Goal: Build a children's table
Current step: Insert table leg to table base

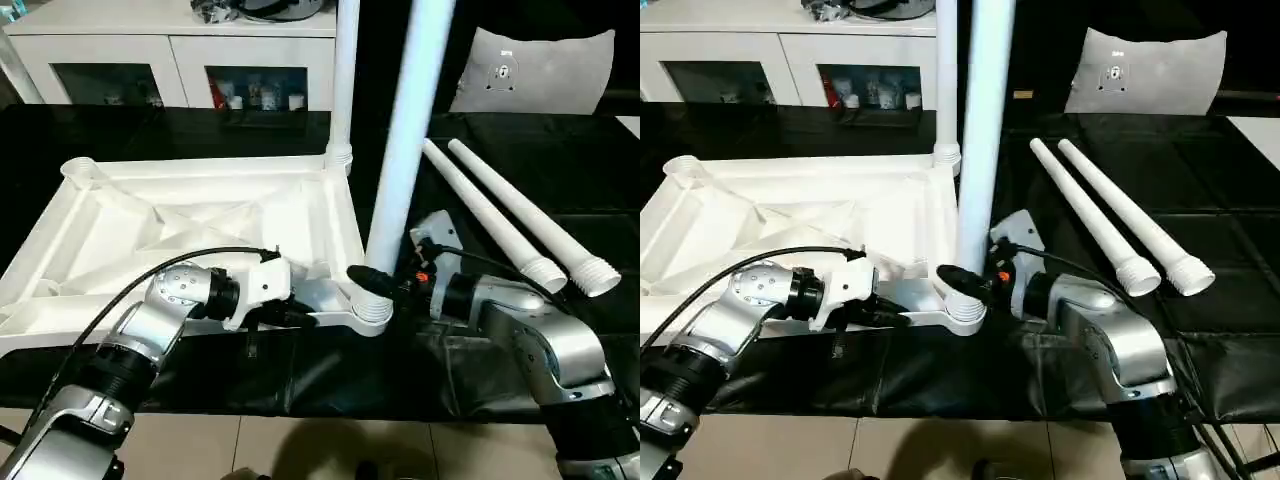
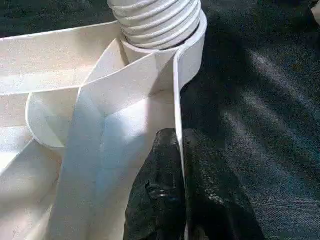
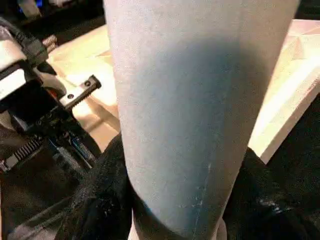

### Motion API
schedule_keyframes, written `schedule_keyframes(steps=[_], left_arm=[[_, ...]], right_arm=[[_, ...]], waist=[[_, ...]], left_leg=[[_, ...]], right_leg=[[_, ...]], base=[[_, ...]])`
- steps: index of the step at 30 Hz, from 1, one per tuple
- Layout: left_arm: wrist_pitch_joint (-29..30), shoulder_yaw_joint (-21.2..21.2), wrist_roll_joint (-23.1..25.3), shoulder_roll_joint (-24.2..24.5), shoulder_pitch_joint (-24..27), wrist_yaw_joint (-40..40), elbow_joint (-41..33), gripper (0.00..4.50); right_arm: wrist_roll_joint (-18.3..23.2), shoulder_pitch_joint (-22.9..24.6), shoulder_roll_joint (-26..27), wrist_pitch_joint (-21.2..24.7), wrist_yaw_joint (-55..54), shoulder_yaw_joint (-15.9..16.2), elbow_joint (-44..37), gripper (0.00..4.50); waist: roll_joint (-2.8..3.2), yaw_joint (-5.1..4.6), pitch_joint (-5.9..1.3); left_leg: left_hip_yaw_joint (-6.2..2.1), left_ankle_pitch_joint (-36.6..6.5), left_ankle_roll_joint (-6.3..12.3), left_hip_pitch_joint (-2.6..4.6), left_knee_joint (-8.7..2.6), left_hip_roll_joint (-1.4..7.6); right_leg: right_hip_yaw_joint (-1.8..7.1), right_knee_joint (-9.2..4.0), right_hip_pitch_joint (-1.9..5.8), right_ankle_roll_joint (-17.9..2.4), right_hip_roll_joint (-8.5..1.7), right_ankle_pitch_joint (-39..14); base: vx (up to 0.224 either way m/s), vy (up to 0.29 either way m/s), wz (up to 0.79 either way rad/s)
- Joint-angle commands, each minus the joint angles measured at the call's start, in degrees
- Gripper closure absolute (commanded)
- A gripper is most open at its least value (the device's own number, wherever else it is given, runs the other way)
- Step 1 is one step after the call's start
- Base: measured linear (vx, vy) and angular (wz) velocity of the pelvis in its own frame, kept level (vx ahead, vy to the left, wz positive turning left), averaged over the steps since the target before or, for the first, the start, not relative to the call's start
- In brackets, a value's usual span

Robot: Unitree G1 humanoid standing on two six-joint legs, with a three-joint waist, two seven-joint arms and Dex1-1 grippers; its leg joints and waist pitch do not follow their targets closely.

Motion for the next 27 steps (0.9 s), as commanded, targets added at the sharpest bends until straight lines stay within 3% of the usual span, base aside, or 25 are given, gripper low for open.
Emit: schedule_keyframes(steps=[1,4,7,8,9,10,11,13,15,18,19,21,23,25,27], left_arm=[[0.04,0.25,0.28,0.50,-0.06,-0.27,-1.61,4.50],[0.25,0.34,0.12,0.31,-0.24,-0.25,-1.61,4.50],[0.35,0.35,0.07,0.29,-0.25,-0.23,-1.71,4.50],[0.38,0.36,0.06,0.28,-0.31,-0.22,-1.67,4.50],[0.39,0.37,0.05,0.24,-0.38,-0.20,-1.62,4.50],[0.40,0.39,0.03,0.22,-0.44,-0.20,-1.56,4.50],[0.43,0.42,-0.02,0.15,-0.57,-0.25,-1.43,4.50],[0.36,0.41,-0.02,0.10,-0.73,-0.30,-1.17,4.50],[0.25,0.33,0.08,0.09,-0.86,-0.35,-0.98,4.50],[0.17,0.23,0.16,-0.01,-1.00,-0.43,-0.82,4.50],[0.19,0.22,0.12,-0.04,-0.95,-0.44,-0.89,4.50],[0.20,0.21,0.10,-0.09,-0.92,-0.43,-0.94,4.50],[0.18,0.22,0.16,-0.14,-0.98,-0.37,-0.83,4.50],[0.30,0.21,0.21,-0.09,-0.89,-0.37,-1.05,4.50],[0.17,0.01,0.42,0.12,-1.04,-0.64,-1.10,4.50]], right_arm=[[0.32,1.61,0.39,-0.18,-0.66,-1.19,2.60,2.60],[1.39,4.33,1.75,-3.14,-0.36,-2.85,4.06,2.60],[1.33,5.65,1.84,-4.24,-0.08,-2.82,4.03,2.60],[1.09,6.22,1.75,-4.77,-0.01,-2.56,3.87,2.60],[0.27,6.76,1.38,-5.51,-0.05,-1.93,3.76,2.60],[-0.81,7.20,0.99,-6.35,-0.11,-1.23,3.79,2.60],[-3.71,8.04,-0.05,-8.58,-0.38,0.74,4.40,2.60],[-5.34,8.33,-0.71,-9.92,-0.64,1.89,4.71,2.60],[-6.08,8.23,-1.09,-10.35,-0.76,2.38,4.66,2.60],[-9.96,7.77,-3.60,-12.51,0.74,5.67,4.47,2.60],[-10.68,7.84,-4.19,-12.80,1.17,6.48,4.35,2.60],[-10.96,7.92,-4.43,-12.89,1.39,6.85,4.29,2.60],[-11.15,7.66,-4.48,-13.06,1.59,7.21,4.62,2.60],[-11.50,7.32,-4.85,-13.63,1.93,8.15,4.98,2.60],[-12.40,6.13,-5.35,-13.81,2.98,9.80,6.07,2.60]], waist=[[0.14,-0.16,-3.82],[0.36,-0.21,-3.72],[0.19,-0.17,-3.69],[0.67,-0.22,-3.61],[0.52,-0.26,-3.61],[0.75,-0.20,-3.62],[0.61,-0.22,-3.54],[0.82,-0.32,-3.47],[0.64,-0.45,-3.34],[0.67,-1.10,-2.93],[0.95,-1.46,-2.70],[1.21,-2.09,-2.59],[1.36,-2.39,-2.68],[1.44,-2.64,-2.77],[1.27,-2.77,-2.71]], left_leg=[[-1.46,-14.09,2.34,0.71,-4.36,2.84],[-1.45,-15.28,2.14,0.77,-4.44,2.90],[-1.52,-15.47,2.14,0.76,-4.48,2.79],[-1.61,-15.88,2.03,0.82,-4.62,2.91],[-1.60,-16.12,2.02,0.81,-4.62,2.92],[-1.63,-16.38,1.93,0.87,-4.61,2.86],[-1.59,-16.69,1.83,0.90,-4.64,2.89],[-1.62,-17.14,1.73,0.91,-4.73,2.83],[-1.64,-18.14,1.81,1.01,-4.67,2.69],[-1.78,-21.43,1.32,1.62,-4.36,2.39],[-1.88,-23.20,1.16,2.10,-4.34,2.44],[-2.21,-25.45,0.99,2.51,-4.54,2.62],[-2.73,-26.98,0.79,2.69,-4.99,3.20],[-3.12,-27.55,0.49,2.14,-5.50,3.54],[-2.98,-27.54,0.42,2.23,-5.35,3.22]], right_leg=[[2.79,-5.46,2.76,-2.75,-5.28,-31.63],[2.75,-5.63,2.68,-2.88,-5.32,-31.90],[2.62,-5.69,2.78,-2.60,-5.29,-32.65],[2.61,-5.72,2.72,-2.76,-5.18,-32.20],[2.59,-5.71,2.69,-2.78,-5.16,-32.08],[2.61,-5.64,2.74,-2.97,-5.24,-31.98],[2.60,-5.72,2.66,-2.84,-5.20,-32.26],[2.56,-5.74,2.72,-2.70,-5.08,-32.46],[2.40,-5.95,2.71,-2.47,-5.08,-33.77],[1.62,-6.85,2.38,-0.66,-5.03,-38.91],[1.27,-7.28,2.22,-0.06,-4.94,-40.06],[0.74,-7.75,2.47,0.30,-4.96,-40.14],[0.50,-7.61,2.89,-0.84,-5.20,-37.11],[0.55,-7.03,3.53,-1.60,-5.43,-33.95],[0.71,-7.02,3.34,-1.92,-5.71,-34.54]], base=[[0.000,0.000,0.00],[0.000,0.000,0.00],[0.000,0.000,0.00],[0.000,0.000,0.00],[0.000,0.000,0.00],[0.000,0.000,0.00],[0.000,0.000,0.00],[0.000,0.000,0.00],[0.000,0.000,0.00],[0.000,0.000,0.00],[0.000,0.000,0.00],[0.000,0.000,0.00],[0.000,0.000,0.00],[0.000,0.000,0.00],[0.000,0.000,0.00]])
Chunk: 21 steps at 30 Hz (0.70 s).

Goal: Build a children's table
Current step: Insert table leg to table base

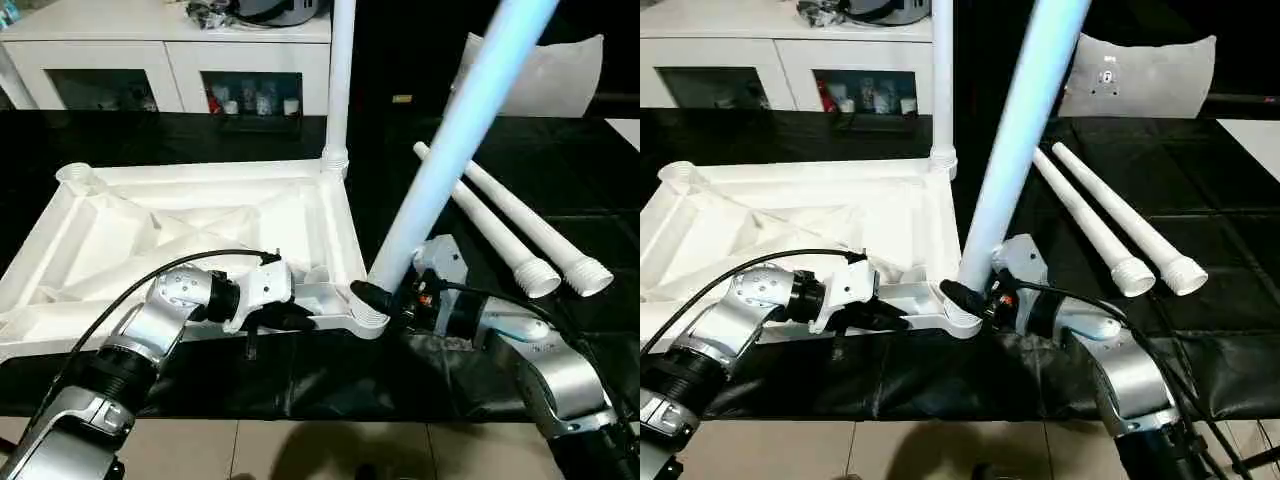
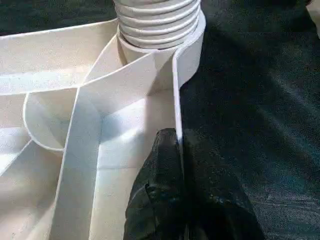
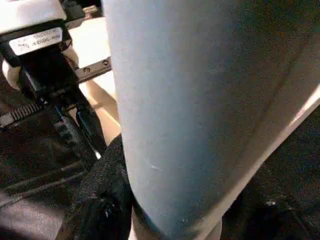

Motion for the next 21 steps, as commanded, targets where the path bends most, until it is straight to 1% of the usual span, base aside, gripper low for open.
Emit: schedule_keyframes(steps=[1,2,3,4,5,7,8,9,10,11,12,13,15,16,17,18,19,20,21], left_arm=[[-1.05,0.11,0.03,0.37,-1.53,-0.86,-1.40,4.50],[-1.06,0.11,0.03,0.37,-1.55,-0.87,-1.40,4.50],[-1.09,0.11,0.08,0.40,-1.65,-0.98,-1.40,4.50],[-1.36,0.10,0.19,0.42,-2.29,-1.39,-0.98,4.50],[-1.28,0.09,0.18,0.47,-2.29,-1.48,-1.24,4.50],[-1.47,-0.07,0.28,0.54,-2.59,-1.87,-1.11,4.50],[-1.74,-0.40,0.43,0.62,-3.19,-2.56,-1.00,4.50],[-1.83,-0.51,0.47,0.64,-3.38,-2.77,-0.96,4.50],[-1.79,-0.63,0.51,0.67,-3.55,-3.00,-1.11,4.50],[-1.66,-0.66,0.48,0.67,-3.82,-3.16,-1.24,4.50],[-1.46,-0.53,0.35,0.69,-4.55,-3.46,-1.07,4.50],[-1.52,-0.34,0.28,0.73,-5.41,-3.72,-0.54,4.50],[-1.99,-0.06,0.31,0.80,-6.90,-4.11,0.65,4.50],[-2.17,0.02,0.37,0.82,-7.36,-4.24,1.02,4.50],[-2.94,0.26,0.61,0.86,-9.05,-4.63,2.76,4.50],[-2.94,0.26,0.61,0.86,-9.05,-4.63,2.76,4.50],[-3.43,0.47,0.78,0.91,-10.34,-4.77,4.30,4.50],[-3.80,0.63,1.02,1.04,-11.31,-4.77,5.49,4.50],[-3.88,0.66,1.10,1.09,-11.52,-4.74,5.75,4.50]], right_arm=[[-5.25,0.63,-2.02,2.63,1.48,4.51,7.00,2.60],[-5.26,0.60,-2.04,2.62,1.53,4.57,7.03,2.60],[-5.35,0.40,-2.21,2.54,1.82,4.94,7.25,2.60],[-5.13,-0.01,-2.66,3.16,3.59,5.87,7.67,2.60],[-5.08,0.13,-2.85,3.35,4.08,6.02,7.47,2.60],[-5.05,-0.08,-2.76,3.53,4.55,6.19,8.01,2.60],[-5.11,-0.54,-2.63,3.36,5.11,6.66,9.21,2.60],[-5.12,-0.70,-2.59,3.31,5.27,6.82,9.59,2.60],[-5.09,-0.74,-2.62,3.24,5.48,7.01,9.85,2.60],[-4.99,-0.62,-2.73,3.34,5.76,7.20,9.78,2.60],[-4.81,-0.39,-2.92,3.62,6.34,7.58,9.51,2.60],[-4.67,-0.26,-3.05,3.87,6.84,7.83,9.24,2.60],[-4.51,-0.18,-3.14,4.21,7.50,8.06,8.81,2.60],[-4.45,-0.15,-3.16,4.30,7.73,8.08,8.63,2.60],[-4.25,-0.43,-2.76,4.63,8.16,8.14,8.31,2.60],[-4.25,-0.43,-2.76,4.63,8.16,8.14,8.31,2.60],[-4.14,-0.84,-2.29,4.83,8.41,8.30,8.28,2.60],[-4.14,-1.22,-1.88,4.94,8.55,8.54,8.31,2.60],[-4.16,-1.31,-1.79,4.97,8.57,8.61,8.32,2.60]], waist=[[0.59,-0.55,-2.60],[0.55,-0.72,-2.38],[0.50,-0.84,-2.32],[0.53,-0.94,-2.14],[0.36,-1.02,-1.81],[0.41,-1.10,-1.78],[0.10,-1.20,-1.17],[0.28,-1.21,-1.37],[0.29,-1.26,-1.37],[0.03,-1.30,-0.74],[-0.44,-1.37,-0.18],[-0.28,-1.26,-0.02],[-0.32,-1.32,0.58],[-0.41,-1.59,1.52],[0.09,-1.84,1.91],[0.16,-1.91,2.06],[0.31,-1.44,2.07],[0.19,-0.95,2.61],[-0.17,-1.06,2.57]], left_leg=[[-2.02,-27.03,0.59,0.99,-4.88,3.08],[-2.02,-27.07,0.61,0.98,-4.80,2.98],[-1.99,-27.02,0.62,1.04,-4.75,2.91],[-2.02,-27.35,0.69,1.28,-4.65,2.86],[-2.12,-27.61,0.69,1.14,-4.82,2.98],[-2.25,-28.16,0.63,1.06,-4.98,3.04],[-2.31,-28.58,0.68,0.91,-5.21,3.09],[-2.34,-28.72,0.70,0.96,-5.19,3.04],[-2.32,-28.56,0.75,0.96,-5.19,3.05],[-2.39,-29.33,0.72,0.93,-5.32,3.01],[-2.38,-29.73,0.70,0.90,-5.42,2.96],[-2.43,-30.37,0.60,1.31,-5.32,2.86],[-2.49,-31.98,0.16,1.93,-5.21,2.82],[-2.62,-34.79,-0.18,2.80,-5.09,2.79],[-3.03,-37.50,-0.80,2.91,-5.58,3.25],[-3.29,-38.74,-0.88,2.37,-6.19,3.70],[-4.34,-39.90,-1.25,0.16,-7.81,5.08],[-4.02,-42.62,-2.11,1.12,-8.32,4.88],[-3.53,-41.12,-2.37,2.18,-7.28,3.97]], right_leg=[[2.36,-5.09,1.41,-1.85,-5.62,-35.62],[2.30,-5.27,1.23,-1.42,-5.65,-37.14],[2.23,-5.42,1.20,-1.18,-5.68,-37.76],[2.11,-5.64,0.97,-0.77,-5.66,-38.89],[2.15,-5.70,0.92,-0.49,-5.61,-38.95],[2.21,-5.56,0.97,-0.48,-5.60,-38.70],[2.35,-5.63,0.69,-0.48,-5.63,-38.87],[2.37,-5.47,0.80,-0.56,-5.58,-38.87],[2.48,-5.47,0.84,-0.68,-5.70,-38.83],[2.39,-5.60,0.57,-0.48,-5.65,-40.08],[2.38,-5.83,0.32,-0.09,-5.67,-41.10],[2.27,-6.06,0.13,0.51,-5.66,-42.85],[1.74,-6.69,-0.33,1.11,-5.53,-44.71],[0.56,-7.66,-0.99,2.02,-5.06,-46.36],[-0.32,-7.40,-0.36,2.22,-4.80,-44.03],[-0.49,-6.93,0.39,2.27,-4.63,-42.38],[1.44,-3.48,2.40,1.71,-5.35,-37.13],[2.14,-3.84,1.14,0.71,-5.21,-38.29],[2.20,-5.06,0.20,0.41,-5.77,-40.98]], base=[[0.000,0.000,0.00],[0.000,0.000,0.00],[0.000,0.000,0.00],[0.000,0.000,0.00],[0.000,0.000,0.00],[0.000,0.000,0.00],[0.000,0.000,0.00],[0.000,0.000,0.00],[0.000,0.000,0.00],[0.000,0.000,0.00],[0.000,0.000,0.00],[0.000,0.000,0.00],[0.000,0.000,0.00],[0.000,0.000,0.00],[0.000,0.000,0.00],[0.000,0.000,0.00],[0.000,0.000,0.00],[0.000,0.000,0.00],[0.000,0.000,0.00]])
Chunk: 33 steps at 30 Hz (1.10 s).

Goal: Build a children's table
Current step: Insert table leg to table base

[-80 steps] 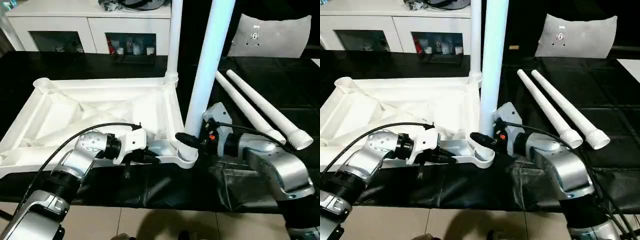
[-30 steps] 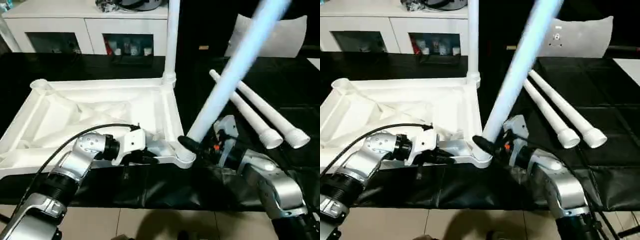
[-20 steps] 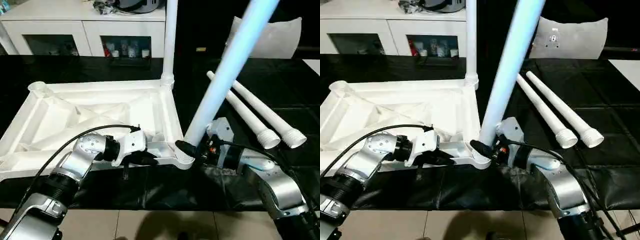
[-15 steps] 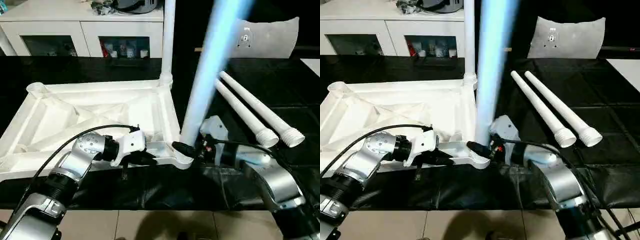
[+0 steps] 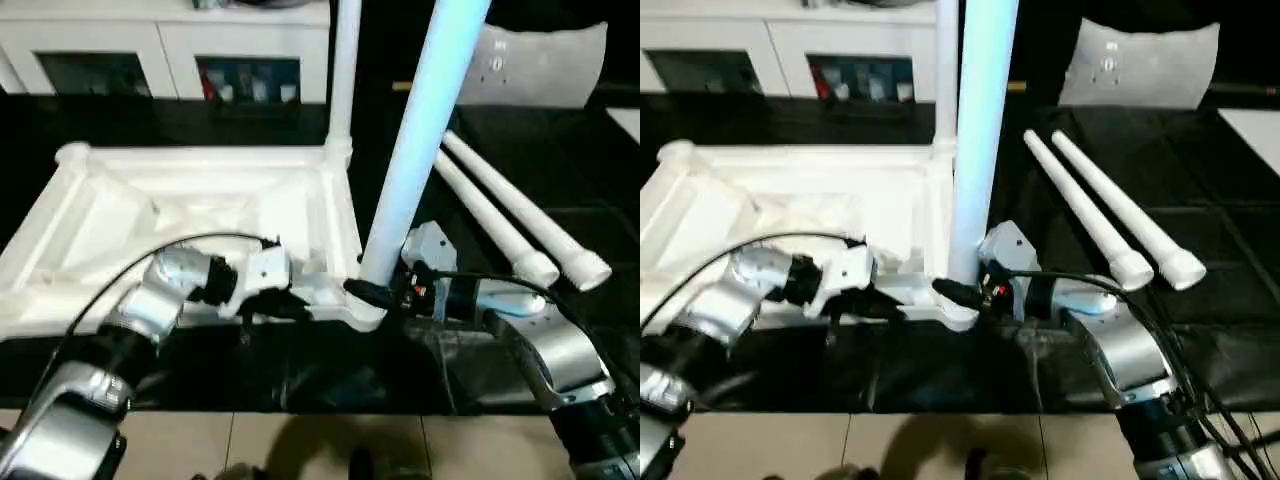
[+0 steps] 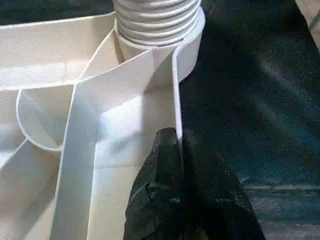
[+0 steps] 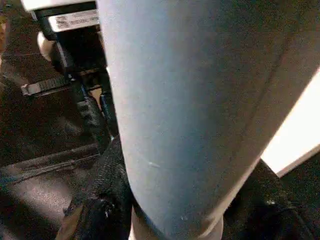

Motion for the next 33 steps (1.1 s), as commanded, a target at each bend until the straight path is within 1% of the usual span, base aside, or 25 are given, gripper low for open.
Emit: schedule_keyframes(steps=[1,2,3,4,5,6,7,8,9,10,11,12,13,14,17,19,21,23,24,25,26,27,28,30,33], left_arm=[[-2.20,1.14,0.52,0.41,-3.65,0.88,-0.86,4.50],[-2.20,1.37,0.44,0.55,-4.06,0.89,-0.33,4.50],[-2.07,1.62,0.20,0.67,-4.12,0.84,-0.22,4.50],[-1.99,1.79,0.04,0.73,-4.15,0.79,-0.15,4.50],[-2.06,1.94,-0.11,1.05,-3.92,0.56,-0.22,4.50],[-2.09,1.95,-0.12,1.12,-3.87,0.50,-0.22,4.50],[-2.17,2.01,-0.18,1.31,-3.70,0.34,-0.24,4.50],[-1.98,2.27,-0.47,1.50,-3.32,0.14,-0.40,4.50],[-1.87,2.42,-0.63,1.57,-3.14,0.04,-0.46,4.50],[-1.51,2.77,-0.93,1.75,-2.59,-0.08,-0.99,4.50],[-0.74,3.20,-1.32,1.94,-1.91,0.05,-1.96,4.50],[0.92,4.00,-1.98,2.38,-0.66,0.56,-3.92,4.50],[1.72,4.29,-2.19,2.55,-0.13,0.90,-4.83,4.50],[3.35,4.81,-2.46,2.90,0.94,1.76,-6.72,4.50],[10.01,6.77,-1.99,3.59,5.11,7.02,-14.42,4.50],[15.11,8.15,-2.30,3.28,7.95,10.29,-20.08,4.50],[21.82,9.28,-2.60,2.08,12.23,13.51,-29.06,4.50],[29.05,9.16,-2.04,-0.22,16.51,16.62,-39.28,4.50],[29.77,9.01,-1.93,-0.49,16.90,16.90,-40.32,4.50],[32.87,8.19,-1.82,-1.69,18.39,18.24,-44.52,4.50],[33.84,7.93,-1.96,-2.09,18.77,18.71,-45.67,4.50],[33.84,7.93,-1.96,-2.09,18.77,18.71,-45.67,4.50],[36.44,7.35,-1.61,-4.07,19.13,21.02,-47.83,4.50],[37.39,7.02,-0.65,-5.39,18.84,23.43,-48.31,4.50],[33.58,6.97,0.80,-4.16,18.42,23.99,-46.60,4.50]], right_arm=[[-2.84,3.98,0.17,5.49,2.51,6.71,6.14,2.60],[-2.65,3.62,0.52,5.65,2.63,6.97,6.13,2.60],[-2.48,3.38,0.79,5.76,2.62,7.08,6.10,2.60],[-2.37,3.23,0.96,5.83,2.60,7.15,6.08,2.60],[-2.22,3.04,1.26,5.89,2.52,7.15,6.15,2.61],[-2.19,3.01,1.31,5.89,2.50,7.16,6.17,2.61],[-2.19,2.85,1.45,5.86,2.46,7.15,6.36,2.61],[-1.59,2.71,2.09,6.18,2.15,6.62,6.54,2.61],[-1.26,2.65,2.44,6.37,1.98,6.31,6.63,2.61],[-0.36,2.51,3.36,7.09,1.29,5.34,6.74,2.61],[-0.02,2.35,3.98,7.49,0.51,4.70,6.84,2.61],[-0.43,2.00,4.88,7.55,-1.01,4.07,7.26,2.61],[-0.70,1.88,5.15,7.43,-1.63,3.91,7.46,2.61],[-1.26,1.66,5.61,7.17,-2.81,3.64,7.84,2.61],[-3.04,0.70,7.41,6.88,-7.56,2.58,9.52,2.61],[-3.90,-0.06,8.53,6.86,-10.20,1.80,10.80,2.61],[-4.59,-1.52,10.40,6.58,-13.65,0.42,12.98,2.61],[-5.49,-3.54,12.36,6.31,-17.45,-0.89,15.70,2.61],[-5.52,-3.76,12.58,6.31,-17.83,-1.05,16.01,2.61],[-5.52,-4.62,13.44,6.15,-19.49,-1.65,17.24,2.61],[-5.49,-4.83,13.65,6.04,-19.97,-1.78,17.57,2.61],[-5.49,-4.83,13.65,6.04,-19.97,-1.78,17.57,2.61],[-5.01,-5.24,14.30,5.75,-20.84,-2.41,17.96,2.61],[-4.11,-5.22,14.77,5.19,-20.60,-3.10,17.41,2.61],[-2.64,-4.41,15.02,4.37,-19.72,-4.20,15.71,2.61]], waist=[[0.49,-0.70,-0.25],[1.15,-1.26,-0.12],[1.96,-1.11,-0.04],[3.28,1.77,-0.09],[0.25,1.09,-0.53],[-0.90,2.08,-0.35],[-1.50,2.45,-0.75],[-2.02,3.51,-1.17],[-1.74,3.78,-0.67],[-1.07,3.98,-1.24],[-0.99,3.71,-1.38],[0.12,3.35,-1.81],[0.51,3.29,-1.80],[0.34,3.06,-1.50],[0.08,2.59,-1.35],[-0.31,2.39,-1.21],[-0.34,2.19,-1.48],[-0.32,1.95,-1.65],[-0.59,1.84,-2.06],[-0.71,1.90,-2.02],[-0.37,1.97,-1.93],[-0.40,1.97,-2.06],[-1.00,2.15,-2.44],[-0.75,2.42,-2.41],[-1.07,3.18,-2.85]], left_leg=[[-2.25,-38.44,-1.99,3.34,-4.26,2.49],[-2.48,-37.03,-1.82,2.54,-4.14,2.82],[-3.07,-40.08,-2.13,1.31,-5.76,4.24],[-4.32,-50.11,-3.81,-4.29,-11.74,6.74],[-3.43,-45.88,-2.83,0.89,-10.34,5.08],[-2.61,-39.34,-3.78,2.95,-6.94,2.18],[-1.38,-19.88,-1.00,1.48,-1.67,-0.56],[-1.92,-6.81,1.30,-1.51,-2.61,0.32],[-2.17,-5.73,1.24,-2.35,-3.86,0.64],[-2.14,-6.80,1.19,-1.45,-5.19,1.68],[-2.09,-7.83,1.50,-1.22,-5.46,2.15],[-1.99,-11.03,1.60,-1.20,-5.94,3.24],[-2.04,-12.24,1.18,-1.40,-6.11,3.41],[-1.96,-15.32,0.39,-1.60,-6.41,3.43],[-1.61,-17.88,-0.44,-1.19,-6.32,3.09],[-1.40,-17.46,-0.01,-1.37,-6.31,2.88],[-1.34,-16.27,-0.33,-1.41,-6.31,3.38],[-0.76,-14.76,0.11,-1.08,-6.27,3.44],[-0.61,-13.50,0.16,-1.01,-6.15,3.70],[-0.25,-11.69,1.14,-1.24,-6.05,3.34],[-0.24,-10.65,1.58,-1.42,-5.97,3.25],[-0.15,-10.18,1.76,-1.44,-5.91,3.23],[0.11,-9.00,2.24,-1.19,-5.64,3.18],[0.15,-6.75,2.81,-1.49,-5.55,3.22],[0.32,-6.04,3.09,-1.41,-5.31,3.10]], right_leg=[[0.55,-8.14,-1.84,1.65,-5.32,-48.92],[-1.78,-8.61,0.08,3.83,-5.13,-49.69],[-1.88,-6.44,1.76,3.47,-4.66,-44.76],[3.62,7.36,6.05,-1.27,-3.30,-21.62],[7.34,6.03,0.82,-0.99,-3.11,-17.92],[8.66,0.56,-2.12,-1.45,-4.67,-31.17],[8.99,-3.99,-1.15,-0.66,-8.13,-55.01],[9.95,-3.08,1.16,-0.22,-8.59,-54.20],[9.42,-2.65,1.10,-0.36,-7.52,-51.79],[9.07,-1.90,0.41,-2.65,-5.83,-42.14],[9.04,-1.38,0.35,-4.52,-5.44,-37.11],[8.88,-0.36,0.69,-9.86,-5.22,-26.71],[8.76,0.07,0.89,-10.91,-5.19,-24.81],[8.65,0.03,0.91,-11.46,-5.06,-24.80],[8.80,-0.47,0.57,-10.79,-5.15,-29.62],[8.83,-0.94,0.42,-9.67,-5.03,-32.81],[9.01,-0.34,0.39,-10.15,-5.20,-31.22],[9.05,-0.46,0.09,-11.34,-4.74,-27.57],[9.23,-0.10,0.31,-12.27,-4.85,-24.94],[9.16,-0.14,0.35,-12.54,-4.47,-22.61],[9.09,-0.02,0.41,-12.76,-4.47,-21.48],[9.09,-0.06,0.50,-12.70,-4.44,-20.80],[9.17,-0.11,0.47,-12.70,-4.28,-19.03],[9.11,0.20,0.65,-13.30,-4.30,-15.91],[9.11,0.12,0.88,-12.17,-4.11,-15.91]], base=[[0.000,0.000,0.00],[0.000,0.000,0.00],[0.000,0.000,0.00],[0.000,0.000,0.00],[0.024,-0.066,0.10],[0.024,-0.066,0.10],[0.086,-0.105,-0.01],[0.069,-0.065,-0.28],[0.069,-0.065,-0.28],[0.068,-0.044,-0.11],[0.000,0.000,0.00],[0.000,0.000,0.00],[0.000,0.000,0.00],[0.000,0.000,0.00],[0.000,0.000,0.00],[0.000,0.000,0.00],[0.000,0.000,0.00],[0.000,0.000,0.00],[0.000,0.000,0.00],[0.000,0.000,0.00],[0.000,0.000,0.00],[0.000,0.000,0.00],[0.000,0.000,0.00],[0.000,0.000,0.00],[0.000,0.000,0.00]])
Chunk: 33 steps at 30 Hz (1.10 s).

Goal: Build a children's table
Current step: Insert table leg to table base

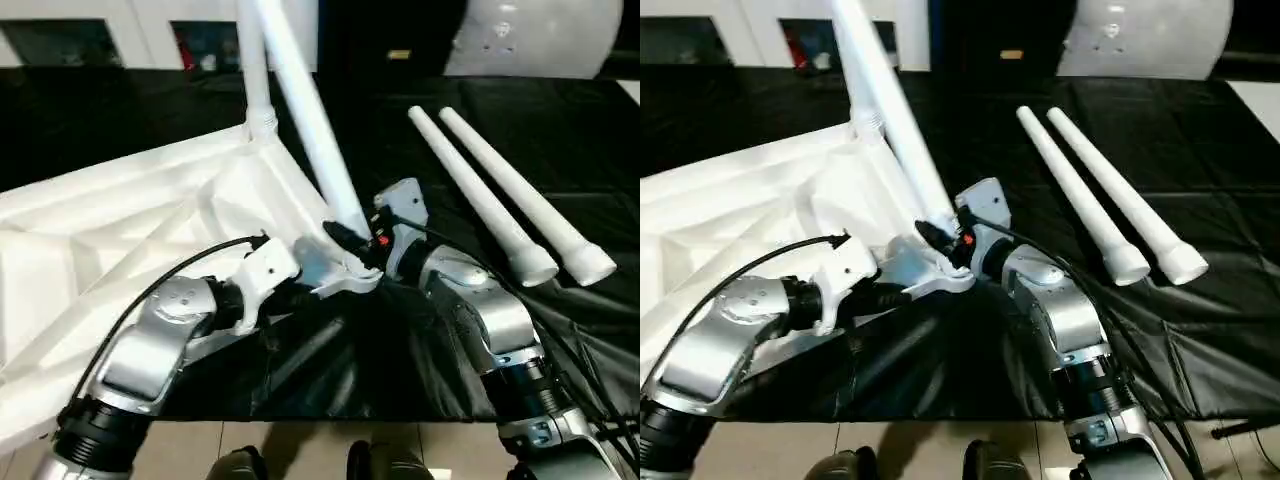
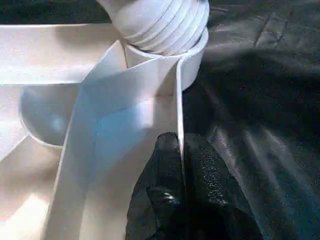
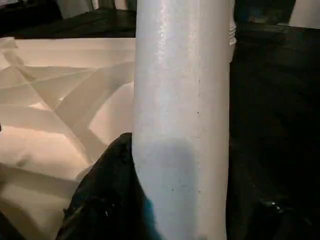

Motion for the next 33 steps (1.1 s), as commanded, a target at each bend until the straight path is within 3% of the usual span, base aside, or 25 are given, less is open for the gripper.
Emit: schedule_keyframes(steps=[1,4,5,7,8,9,10,11,14,16,18,20,21,22,23,24,29,33], left_arm=[[-3.40,0.12,-0.29,0.45,-1.45,-0.10,-3.42,4.50],[-9.01,-0.85,-0.09,3.81,-0.83,-2.71,-3.31,4.50],[-11.79,-1.25,0.56,5.01,-0.96,-3.43,-2.05,4.50],[-14.28,-1.50,0.22,5.75,-1.50,-5.05,-0.01,4.50],[-15.48,-1.47,-0.04,6.02,-2.03,-5.83,1.28,4.50],[-17.07,-1.56,0.07,6.32,-2.99,-6.42,3.18,4.50],[-18.08,-1.64,0.22,6.49,-3.64,-6.71,4.41,4.50],[-20.74,-2.05,0.77,6.83,-5.48,-7.54,7.86,4.50],[-24.23,-2.40,1.00,7.15,-8.01,-8.25,12.30,4.50],[-26.50,-2.04,0.17,6.88,-9.68,-8.76,15.41,4.50],[-29.78,-1.49,-1.03,6.31,-11.32,-9.46,19.15,4.50],[-31.81,-0.62,-2.17,5.47,-12.15,-10.10,21.95,4.50],[-32.66,-0.01,-2.97,4.94,-12.51,-10.21,23.40,4.50],[-32.66,-0.01,-2.97,4.94,-12.51,-10.21,23.40,4.50],[-32.12,0.64,-4.11,4.46,-12.50,-10.46,23.61,4.50],[-31.68,1.06,-4.91,4.15,-12.47,-10.65,23.68,4.23],[-28.24,3.47,-10.24,3.87,-11.37,-12.59,21.42,3.81],[-25.30,5.85,-13.48,3.18,-11.65,-12.11,19.94,3.49]], right_arm=[[-0.69,3.68,-0.30,2.49,-0.09,0.85,4.68,2.61],[2.17,4.46,0.37,0.23,1.45,-1.54,2.23,2.61],[3.60,4.65,0.53,-1.22,2.03,-2.78,1.34,2.61],[5.39,4.97,0.38,-1.74,3.29,-4.22,-0.05,2.61],[6.20,5.20,0.21,-2.09,3.74,-5.11,-0.96,2.61],[7.44,5.52,-0.02,-2.17,4.53,-6.19,-2.14,2.61],[8.21,5.72,-0.18,-2.21,5.00,-6.84,-2.86,2.61],[9.56,6.02,-0.70,-2.04,5.39,-8.30,-4.19,2.61],[11.52,6.34,-0.99,-1.77,5.47,-10.00,-6.05,2.61],[11.95,6.39,-0.94,-1.86,4.64,-10.83,-7.48,2.61],[12.35,6.46,-0.80,-1.99,3.43,-11.65,-8.88,2.61],[12.45,6.73,-0.59,-1.68,2.00,-12.19,-10.14,2.61],[12.29,7.06,-0.63,-1.40,1.30,-12.20,-10.91,2.61],[12.29,7.06,-0.63,-1.40,1.30,-12.20,-10.91,2.61],[12.19,7.43,-0.64,-1.09,0.76,-12.16,-11.57,2.61],[12.15,7.68,-0.64,-0.87,0.41,-12.13,-12.00,2.61],[12.37,9.23,-0.29,1.02,-0.86,-11.81,-15.12,2.61],[12.69,9.68,-0.13,2.08,-1.69,-10.74,-16.69,2.61]], waist=[[0.29,0.12,-3.47],[0.56,0.51,-4.01],[0.44,0.55,-4.54],[0.39,0.42,-4.94],[0.55,0.55,-4.93],[0.28,0.56,-5.11],[0.39,0.80,-5.08],[-0.18,0.72,-5.42],[0.16,1.13,-5.44],[0.75,1.19,-5.37],[0.71,1.13,-5.55],[1.65,1.29,-5.60],[1.45,1.21,-5.65],[1.30,1.20,-5.69],[1.53,1.25,-5.73],[1.46,1.26,-5.74],[1.57,1.50,-5.97],[1.53,1.55,-5.79]], left_leg=[[-0.24,-7.33,4.46,-0.35,-3.15,2.90],[-0.31,-5.94,4.52,-0.43,-2.92,2.90],[-0.33,-3.45,5.21,-0.59,-2.71,3.02],[-0.25,0.23,6.47,-0.53,-2.35,2.93],[-0.21,1.20,7.54,-0.38,-2.17,2.89],[-0.14,1.50,8.06,-0.38,-2.08,2.87],[-0.18,1.26,8.51,-0.37,-2.06,2.88],[-0.09,1.11,8.60,-0.30,-2.01,2.97],[-0.16,-0.32,7.51,-0.35,-2.01,3.08],[-0.12,-1.01,6.63,-0.32,-1.91,2.94],[-0.05,-1.74,5.69,-0.30,-1.89,2.85],[-0.14,-2.82,4.64,-0.38,-1.82,2.74],[-0.09,-2.82,4.63,-0.39,-1.79,2.70],[-0.03,-2.62,4.67,-0.44,-1.72,2.60],[-0.07,-2.50,4.66,-0.46,-1.73,2.63],[-0.02,-2.57,4.69,-0.43,-1.71,2.64],[-0.05,-1.21,5.50,-0.50,-1.53,2.86],[0.13,-3.02,5.04,-0.35,-1.51,2.68]], right_leg=[[4.33,-4.97,2.95,-11.49,-5.02,-11.72],[4.32,-4.59,3.14,-11.72,-4.92,-8.53],[4.35,-3.92,3.36,-12.22,-4.83,-3.52],[4.26,-2.94,3.44,-13.88,-4.55,4.65],[4.26,-2.69,3.32,-14.70,-4.53,7.37],[4.27,-2.69,3.43,-14.99,-4.54,8.15],[4.19,-2.61,3.44,-15.15,-4.59,8.02],[4.20,-2.60,3.59,-15.26,-4.60,7.54],[4.16,-2.62,3.65,-14.63,-4.86,4.15],[4.17,-2.80,3.49,-14.40,-4.84,2.82],[4.19,-2.88,3.61,-14.34,-4.83,2.29],[4.15,-2.86,3.70,-14.63,-4.84,2.42],[4.14,-2.99,3.74,-14.57,-4.75,2.69],[4.16,-2.96,3.78,-14.59,-4.71,3.05],[4.18,-2.79,3.80,-14.90,-4.76,3.32],[4.18,-2.89,3.77,-14.87,-4.74,3.21],[4.10,-2.43,3.75,-16.44,-4.70,5.67],[4.10,-2.75,3.71,-15.51,-4.61,1.79]], base=[[0.000,0.000,0.00],[0.000,0.000,0.00],[0.000,0.000,0.00],[0.000,0.000,0.00],[0.000,0.000,0.00],[0.000,0.000,0.00],[0.000,0.000,0.00],[0.000,0.000,0.00],[0.000,0.000,0.00],[0.000,0.000,0.00],[0.000,0.000,0.00],[0.000,0.000,0.00],[0.000,0.000,0.00],[0.000,0.000,0.00],[0.000,0.000,0.00],[0.000,0.000,0.00],[0.000,0.000,0.00],[0.000,0.000,0.00]])
